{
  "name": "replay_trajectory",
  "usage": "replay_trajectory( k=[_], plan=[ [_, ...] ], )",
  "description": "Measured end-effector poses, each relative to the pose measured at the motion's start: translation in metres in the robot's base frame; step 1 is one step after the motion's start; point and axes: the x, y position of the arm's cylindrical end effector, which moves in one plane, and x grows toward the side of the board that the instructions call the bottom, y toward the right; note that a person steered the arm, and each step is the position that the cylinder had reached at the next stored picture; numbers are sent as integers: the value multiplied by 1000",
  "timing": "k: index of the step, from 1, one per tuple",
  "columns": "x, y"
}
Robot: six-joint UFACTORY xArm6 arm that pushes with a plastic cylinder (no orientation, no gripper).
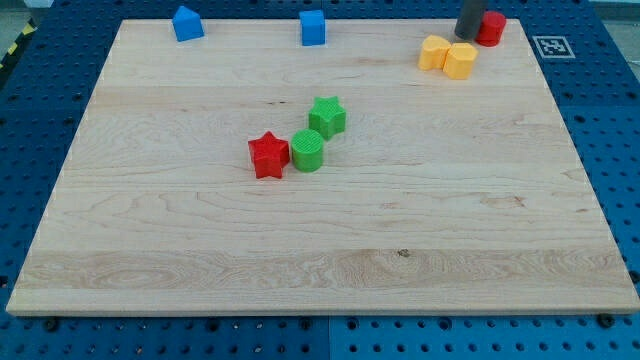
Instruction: Move the yellow heart to the bottom center of the board
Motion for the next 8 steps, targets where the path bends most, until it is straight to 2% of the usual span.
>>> replay_trajectory(
  k=[2,4,6,8],
  plan=[
    [1,9],
    [18,-34],
    [43,-40],
    [48,-70]
  ],
)
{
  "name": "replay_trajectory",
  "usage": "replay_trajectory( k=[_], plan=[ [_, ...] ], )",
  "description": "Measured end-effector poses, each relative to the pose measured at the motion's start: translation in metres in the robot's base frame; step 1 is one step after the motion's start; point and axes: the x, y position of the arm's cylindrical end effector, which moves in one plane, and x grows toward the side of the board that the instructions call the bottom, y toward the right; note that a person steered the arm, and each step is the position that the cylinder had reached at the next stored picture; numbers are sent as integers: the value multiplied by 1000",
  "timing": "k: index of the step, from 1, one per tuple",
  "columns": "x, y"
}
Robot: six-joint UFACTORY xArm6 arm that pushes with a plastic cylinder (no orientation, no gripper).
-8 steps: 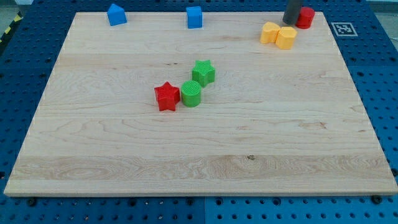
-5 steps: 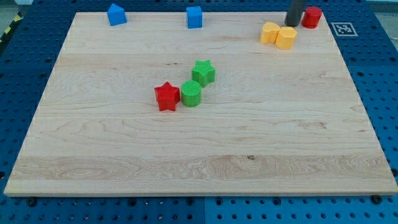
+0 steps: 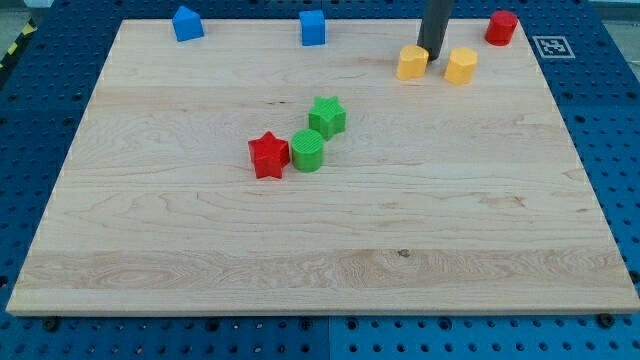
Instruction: Move the yellow heart to the bottom center of the board
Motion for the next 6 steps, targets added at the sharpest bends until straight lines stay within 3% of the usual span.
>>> replay_trajectory(
  k=[4,6],
  plan=[
    [-20,-40],
    [22,-32]
  ],
)
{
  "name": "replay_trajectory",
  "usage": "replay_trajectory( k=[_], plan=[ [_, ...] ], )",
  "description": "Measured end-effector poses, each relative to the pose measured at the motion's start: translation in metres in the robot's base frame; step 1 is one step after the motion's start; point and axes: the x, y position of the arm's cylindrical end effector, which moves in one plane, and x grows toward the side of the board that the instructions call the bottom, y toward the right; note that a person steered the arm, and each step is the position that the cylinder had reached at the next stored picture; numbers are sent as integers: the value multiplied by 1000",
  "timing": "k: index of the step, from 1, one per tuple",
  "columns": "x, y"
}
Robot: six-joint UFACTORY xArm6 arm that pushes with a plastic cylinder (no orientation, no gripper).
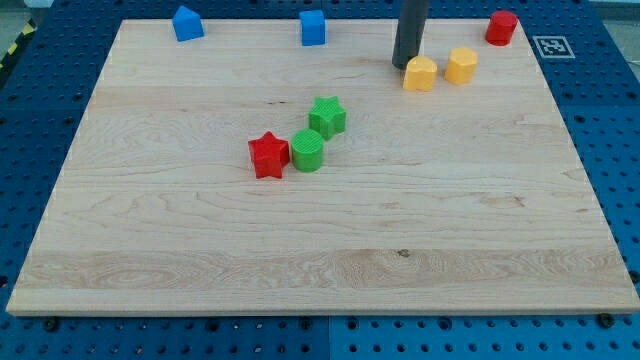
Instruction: Move the yellow heart to the bottom center of the board
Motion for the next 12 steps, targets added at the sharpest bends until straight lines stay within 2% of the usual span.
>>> replay_trajectory(
  k=[1,3,5,7,9,12],
  plan=[
    [21,9],
    [26,65],
    [64,66],
    [72,24],
    [112,15],
    [148,-32]
  ],
)
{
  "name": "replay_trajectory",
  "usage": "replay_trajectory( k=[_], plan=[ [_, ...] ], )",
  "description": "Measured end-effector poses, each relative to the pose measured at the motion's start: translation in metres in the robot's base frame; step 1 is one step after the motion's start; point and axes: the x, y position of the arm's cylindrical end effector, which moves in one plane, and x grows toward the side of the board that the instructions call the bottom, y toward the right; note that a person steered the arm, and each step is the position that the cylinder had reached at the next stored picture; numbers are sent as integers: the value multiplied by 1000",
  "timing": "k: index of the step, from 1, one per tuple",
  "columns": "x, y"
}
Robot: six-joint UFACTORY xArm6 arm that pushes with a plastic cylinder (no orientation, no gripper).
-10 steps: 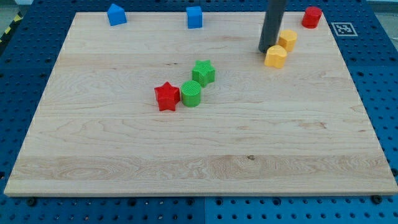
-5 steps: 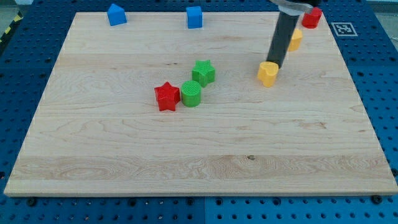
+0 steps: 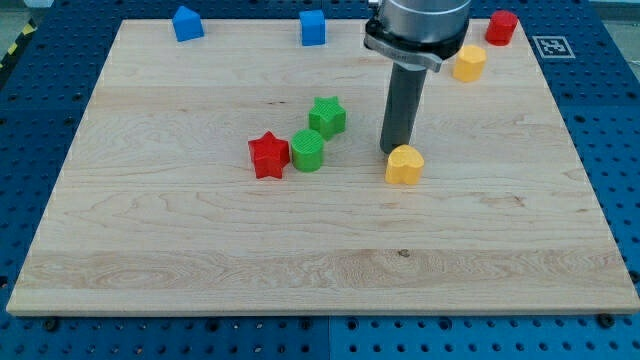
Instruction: Move the yellow heart to the bottom center of the board
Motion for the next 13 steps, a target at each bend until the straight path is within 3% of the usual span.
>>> replay_trajectory(
  k=[2,5,8,9,10,13],
  plan=[
    [37,1],
    [34,60],
    [105,-16],
    [96,23],
    [113,80],
    [136,-11]
  ],
)
